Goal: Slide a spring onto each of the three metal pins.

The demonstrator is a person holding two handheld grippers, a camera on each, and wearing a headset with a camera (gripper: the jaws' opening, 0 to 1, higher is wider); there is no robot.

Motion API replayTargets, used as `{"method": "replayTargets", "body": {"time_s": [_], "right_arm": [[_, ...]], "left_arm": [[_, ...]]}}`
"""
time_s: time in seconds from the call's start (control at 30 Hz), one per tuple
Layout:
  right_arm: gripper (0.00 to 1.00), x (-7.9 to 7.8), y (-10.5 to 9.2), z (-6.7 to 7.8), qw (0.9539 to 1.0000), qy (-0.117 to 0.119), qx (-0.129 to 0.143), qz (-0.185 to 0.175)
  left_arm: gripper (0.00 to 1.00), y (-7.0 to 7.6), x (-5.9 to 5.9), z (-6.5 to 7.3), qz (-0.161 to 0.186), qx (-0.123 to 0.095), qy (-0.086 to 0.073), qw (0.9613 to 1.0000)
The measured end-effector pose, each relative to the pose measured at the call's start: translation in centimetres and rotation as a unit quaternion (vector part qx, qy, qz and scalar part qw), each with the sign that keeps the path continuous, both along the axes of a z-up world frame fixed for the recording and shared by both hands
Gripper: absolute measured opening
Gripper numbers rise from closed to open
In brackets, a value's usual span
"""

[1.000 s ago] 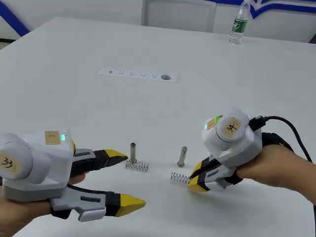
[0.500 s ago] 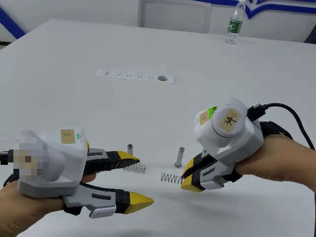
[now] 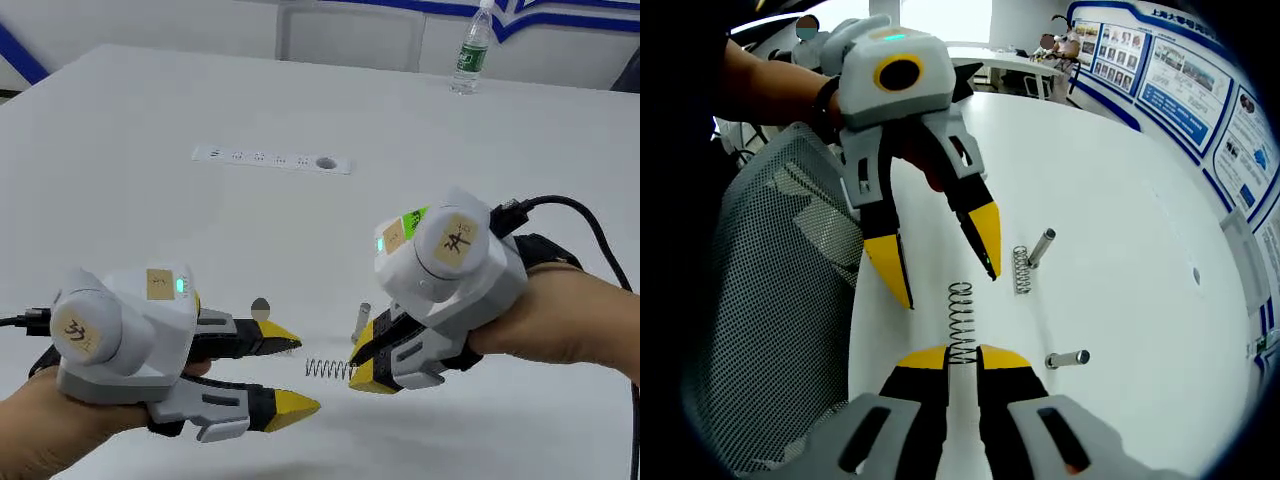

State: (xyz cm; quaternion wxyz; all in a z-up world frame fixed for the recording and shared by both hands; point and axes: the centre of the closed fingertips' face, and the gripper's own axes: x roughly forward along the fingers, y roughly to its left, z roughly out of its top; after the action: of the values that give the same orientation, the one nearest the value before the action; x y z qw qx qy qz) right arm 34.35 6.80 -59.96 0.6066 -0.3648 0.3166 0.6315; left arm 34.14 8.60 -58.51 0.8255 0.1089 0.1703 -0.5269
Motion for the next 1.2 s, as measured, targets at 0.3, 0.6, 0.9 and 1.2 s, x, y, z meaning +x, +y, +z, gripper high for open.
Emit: {"method": "replayTargets", "body": {"time_s": [0.3, 0.6, 0.9, 1.2], "right_arm": [[0.11, -0.4, 0.2, 0.3, 0.9998, -0.006, -0.003, 0.016], [0.11, -0.8, 0.3, 0.3, 0.9995, -0.008, -0.005, 0.029], [0.11, -0.9, 0.2, 0.4, 0.9991, -0.012, -0.006, 0.04], [0.12, -1.1, 0.1, 0.3, 0.9988, -0.012, -0.006, 0.046]], "left_arm": [[0.28, -0.3, -0.2, -0.2, -0.014, 0.008, -0.009, 0.9998], [0.17, -0.7, -0.4, 0.0, -0.026, 0.005, -0.018, 0.9995], [0.12, -0.8, -0.6, 0.0, -0.036, 0.006, -0.019, 0.9992], [0.1, -1.0, -1.0, 0.0, -0.049, 0.0, -0.011, 0.9987]]}}
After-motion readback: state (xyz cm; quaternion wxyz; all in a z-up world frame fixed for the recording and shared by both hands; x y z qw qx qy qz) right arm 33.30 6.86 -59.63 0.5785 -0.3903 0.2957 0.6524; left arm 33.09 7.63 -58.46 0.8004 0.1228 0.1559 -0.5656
